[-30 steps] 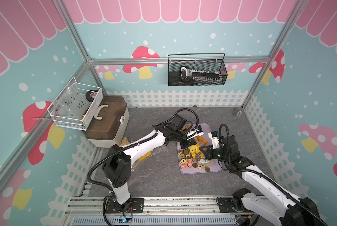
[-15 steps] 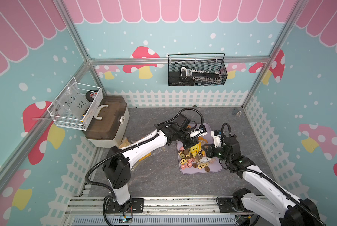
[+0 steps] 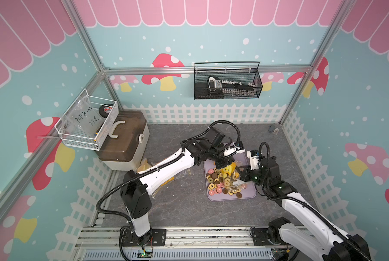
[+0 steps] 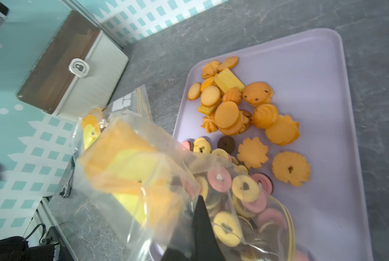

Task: Pour cookies out of the ziploc bag
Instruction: 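Pour the cookies out of the ziploc bag onto the tray.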

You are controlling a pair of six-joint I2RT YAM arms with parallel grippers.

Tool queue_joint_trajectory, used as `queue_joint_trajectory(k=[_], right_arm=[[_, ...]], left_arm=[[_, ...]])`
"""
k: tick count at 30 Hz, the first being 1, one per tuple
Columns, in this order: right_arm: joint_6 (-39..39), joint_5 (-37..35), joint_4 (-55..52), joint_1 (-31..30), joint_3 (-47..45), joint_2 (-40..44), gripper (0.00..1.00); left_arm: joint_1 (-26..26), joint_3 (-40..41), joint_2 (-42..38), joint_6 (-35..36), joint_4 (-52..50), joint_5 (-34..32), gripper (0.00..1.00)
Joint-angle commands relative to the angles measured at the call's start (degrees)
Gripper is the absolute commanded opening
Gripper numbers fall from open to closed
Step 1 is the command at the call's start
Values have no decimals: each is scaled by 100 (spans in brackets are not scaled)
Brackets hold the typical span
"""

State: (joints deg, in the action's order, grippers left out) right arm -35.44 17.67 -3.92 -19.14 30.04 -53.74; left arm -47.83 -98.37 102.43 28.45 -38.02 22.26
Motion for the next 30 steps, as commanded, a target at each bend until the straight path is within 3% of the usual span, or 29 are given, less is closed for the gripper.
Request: queue_joint_trajectory(k=[1, 13, 18, 21, 22, 23, 25, 27, 30], right_arm=[[-42, -185, -337, 33, -96, -41, 0], [-20, -64, -331, 68, -79, 107, 0], [55, 37, -481, 68, -87, 402, 0], [110, 132, -565, 77, -62, 408, 1], [108, 176, -564, 77, -59, 398, 3], [108, 259, -566, 76, -35, 382, 7], [129, 388, -626, 77, 42, 393, 22], [155, 316, -804, 77, 136, 506, 46], [386, 187, -1113, 77, 396, 688, 71]], left_arm=[[-64, -148, 38, -50, -28, 49, 0], [-55, -125, 24, -109, -39, -136, 0], [117, 415, -203, -505, 388, -325, 35], [302, 1101, -557, -1265, 1163, -472, 54], [362, 1321, -695, -1455, 1400, -588, 75], [423, 1554, -838, -1625, 1649, -707, 98], [512, 1918, -1082, -1823, 1954, -847, 99], [577, 2258, -1292, -1993, 2201, -1175, 99], [784, 2699, -1566, -2431, 2460, -1450, 99]])
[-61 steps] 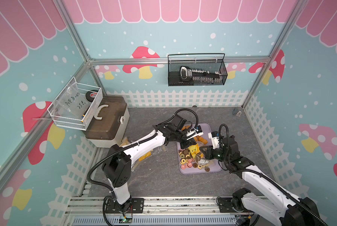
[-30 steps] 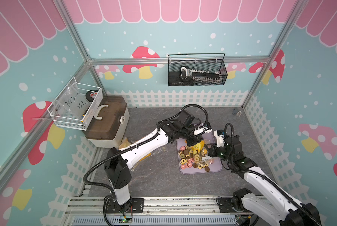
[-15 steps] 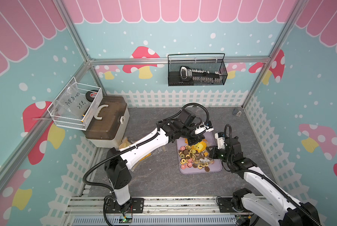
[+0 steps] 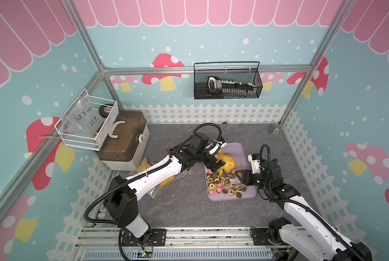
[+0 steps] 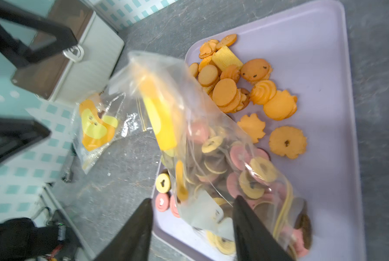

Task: Pour cookies out of the ziploc bag
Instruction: 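Pour the cookies out of the ziploc bag onto the tray.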

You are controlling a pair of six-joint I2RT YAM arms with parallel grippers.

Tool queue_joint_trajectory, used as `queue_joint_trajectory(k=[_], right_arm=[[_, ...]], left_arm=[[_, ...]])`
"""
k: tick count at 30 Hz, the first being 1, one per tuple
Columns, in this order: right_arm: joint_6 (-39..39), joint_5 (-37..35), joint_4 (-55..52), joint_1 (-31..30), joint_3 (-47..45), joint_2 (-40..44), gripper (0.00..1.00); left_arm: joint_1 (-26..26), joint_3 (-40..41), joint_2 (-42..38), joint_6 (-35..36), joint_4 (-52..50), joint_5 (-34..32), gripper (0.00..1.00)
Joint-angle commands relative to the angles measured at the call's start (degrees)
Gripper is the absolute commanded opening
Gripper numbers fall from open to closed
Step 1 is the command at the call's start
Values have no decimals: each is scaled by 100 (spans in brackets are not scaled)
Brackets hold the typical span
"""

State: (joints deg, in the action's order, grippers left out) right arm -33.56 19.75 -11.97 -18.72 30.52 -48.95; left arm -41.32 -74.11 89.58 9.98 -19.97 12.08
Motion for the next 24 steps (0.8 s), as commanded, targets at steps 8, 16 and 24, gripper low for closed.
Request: queue_joint_trajectory(k=[8, 16, 24], right_arm=[[941, 136, -989, 35, 1674, -888, 93], [1646, -29, -2207, -49, 3585, -2850, 98], [2574, -481, -3335, -563, 5113, -4081, 96]], left_arm=[[544, 1191, -566, -1982, 1020, -1033, 99], [649, 1586, -882, -3122, 964, -1236, 99], [937, 2347, -1360, -3686, 1019, -1271, 99]])
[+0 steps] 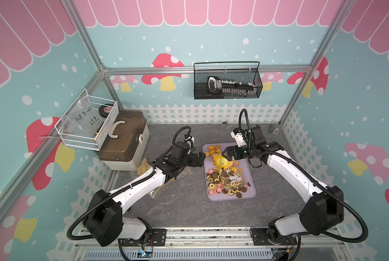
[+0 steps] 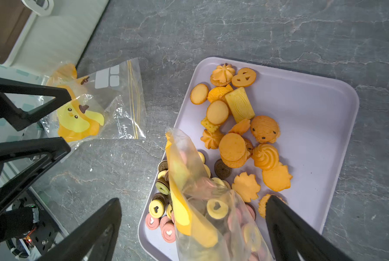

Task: Pour cookies out of the ziploc bag
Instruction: 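Pour the cookies out of the ziploc bag onto the tray.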

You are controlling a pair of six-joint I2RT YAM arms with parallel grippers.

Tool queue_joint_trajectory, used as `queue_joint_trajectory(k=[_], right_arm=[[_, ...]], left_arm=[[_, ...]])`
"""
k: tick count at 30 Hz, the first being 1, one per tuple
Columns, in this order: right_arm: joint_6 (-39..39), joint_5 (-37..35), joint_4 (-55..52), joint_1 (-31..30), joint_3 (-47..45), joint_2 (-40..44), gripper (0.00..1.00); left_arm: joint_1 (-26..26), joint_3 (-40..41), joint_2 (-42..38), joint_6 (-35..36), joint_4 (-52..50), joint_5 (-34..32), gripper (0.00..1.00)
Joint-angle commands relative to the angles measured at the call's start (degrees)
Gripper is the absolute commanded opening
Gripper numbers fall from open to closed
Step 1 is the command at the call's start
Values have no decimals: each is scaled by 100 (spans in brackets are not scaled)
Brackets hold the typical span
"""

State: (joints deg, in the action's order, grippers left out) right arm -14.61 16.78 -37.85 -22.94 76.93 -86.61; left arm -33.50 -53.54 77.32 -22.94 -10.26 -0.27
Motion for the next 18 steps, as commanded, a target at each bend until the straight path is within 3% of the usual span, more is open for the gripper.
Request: queue_joint_trajectory(k=[1, 8, 16, 18], right_arm=[[824, -242, -974, -197, 677, -482, 95], [1228, -387, -1990, -363, 1638, -1450, 79], [1235, -351, -2415, -443, 1794, -1683, 49], [1198, -342, -2403, -466, 1689, -1608, 36]], left_arm=[[218, 376, -195, -396, 59, 19, 99], [604, 720, -545, -406, 55, 363, 99], [843, 836, -613, -374, 148, 585, 99], [897, 876, -604, -385, 190, 637, 99]])
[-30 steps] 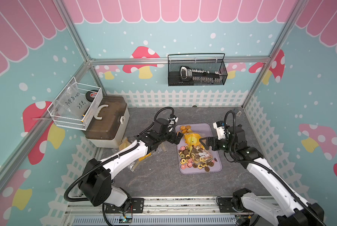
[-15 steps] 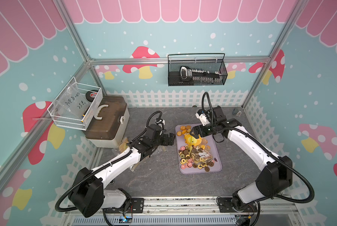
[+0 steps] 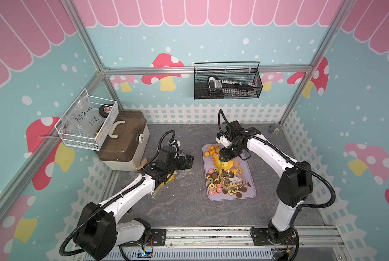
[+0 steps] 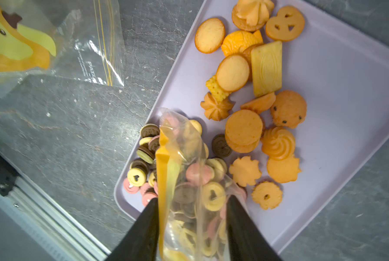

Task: Pour cookies out of the ziploc bag
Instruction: 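Pour the cookies out of the ziploc bag onto the tray.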

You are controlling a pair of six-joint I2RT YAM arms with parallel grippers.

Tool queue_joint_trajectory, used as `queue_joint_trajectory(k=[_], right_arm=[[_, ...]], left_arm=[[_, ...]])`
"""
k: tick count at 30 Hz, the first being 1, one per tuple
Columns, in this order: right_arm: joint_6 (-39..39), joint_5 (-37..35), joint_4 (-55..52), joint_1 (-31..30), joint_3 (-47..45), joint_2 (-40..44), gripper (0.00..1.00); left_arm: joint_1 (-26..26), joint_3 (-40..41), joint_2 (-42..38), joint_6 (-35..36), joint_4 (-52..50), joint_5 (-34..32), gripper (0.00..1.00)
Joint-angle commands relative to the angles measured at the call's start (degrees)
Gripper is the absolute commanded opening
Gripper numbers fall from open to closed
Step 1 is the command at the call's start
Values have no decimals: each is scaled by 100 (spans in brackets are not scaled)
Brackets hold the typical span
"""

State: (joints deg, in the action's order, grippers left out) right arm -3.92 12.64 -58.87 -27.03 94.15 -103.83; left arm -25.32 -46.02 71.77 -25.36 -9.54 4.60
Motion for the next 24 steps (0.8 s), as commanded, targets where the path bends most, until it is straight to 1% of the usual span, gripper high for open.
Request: queue_joint_trajectory(k=[1, 3, 5, 10, 14, 20, 24], right_arm=[[129, 82, -300, -57, -61, 149, 31], [95, -34, -209, -57, -169, 275, 24], [94, -112, -113, -57, -274, 420, 20], [26, -309, 84, -57, -468, 744, 3], [-77, -216, 324, -56, -633, 987, 1], [-257, -221, 660, -57, -784, 1369, 1], [-301, -164, 666, -57, -758, 1422, 1]], left_arm=[[96, 137, -49, -144, 134, 172, 99], [123, 161, -41, -153, 195, 267, 99], [133, 188, -40, -167, 263, 334, 99], [133, 192, -22, -206, 293, 379, 99], [128, 207, -107, -197, 286, 358, 99], [133, 216, -181, -179, 260, 322, 99], [133, 190, -156, -179, 260, 338, 99]])
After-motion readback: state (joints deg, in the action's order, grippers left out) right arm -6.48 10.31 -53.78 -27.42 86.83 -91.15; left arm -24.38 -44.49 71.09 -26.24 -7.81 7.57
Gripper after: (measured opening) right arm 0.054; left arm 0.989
